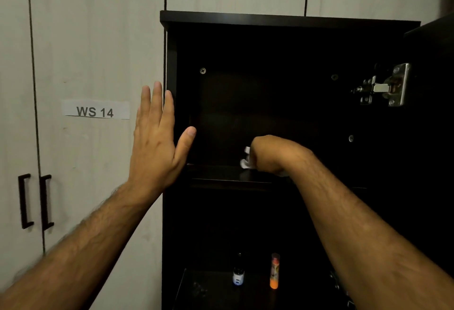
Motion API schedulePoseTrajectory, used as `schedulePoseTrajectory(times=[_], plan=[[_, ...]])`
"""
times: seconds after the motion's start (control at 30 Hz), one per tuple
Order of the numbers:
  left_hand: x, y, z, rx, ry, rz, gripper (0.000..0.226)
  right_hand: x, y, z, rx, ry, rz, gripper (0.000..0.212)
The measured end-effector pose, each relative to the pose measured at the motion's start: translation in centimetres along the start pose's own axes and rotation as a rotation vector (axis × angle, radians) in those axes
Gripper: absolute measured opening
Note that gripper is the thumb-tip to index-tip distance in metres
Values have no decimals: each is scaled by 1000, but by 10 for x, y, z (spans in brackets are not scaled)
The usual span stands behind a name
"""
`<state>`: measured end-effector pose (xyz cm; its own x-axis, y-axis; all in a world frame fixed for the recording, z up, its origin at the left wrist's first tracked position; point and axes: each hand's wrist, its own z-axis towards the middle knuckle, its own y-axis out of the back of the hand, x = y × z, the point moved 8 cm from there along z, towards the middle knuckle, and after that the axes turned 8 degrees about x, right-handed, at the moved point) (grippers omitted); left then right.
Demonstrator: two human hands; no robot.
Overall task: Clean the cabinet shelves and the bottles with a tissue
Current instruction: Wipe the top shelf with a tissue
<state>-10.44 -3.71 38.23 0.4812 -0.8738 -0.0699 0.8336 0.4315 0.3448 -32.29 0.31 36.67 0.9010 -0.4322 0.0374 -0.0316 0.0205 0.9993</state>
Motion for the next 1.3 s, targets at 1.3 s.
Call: schedulePoseTrajectory(times=[1.3], plan=[[48, 15, 7, 184, -78, -90, 73, 135, -30, -15, -182, 185, 459, 50]])
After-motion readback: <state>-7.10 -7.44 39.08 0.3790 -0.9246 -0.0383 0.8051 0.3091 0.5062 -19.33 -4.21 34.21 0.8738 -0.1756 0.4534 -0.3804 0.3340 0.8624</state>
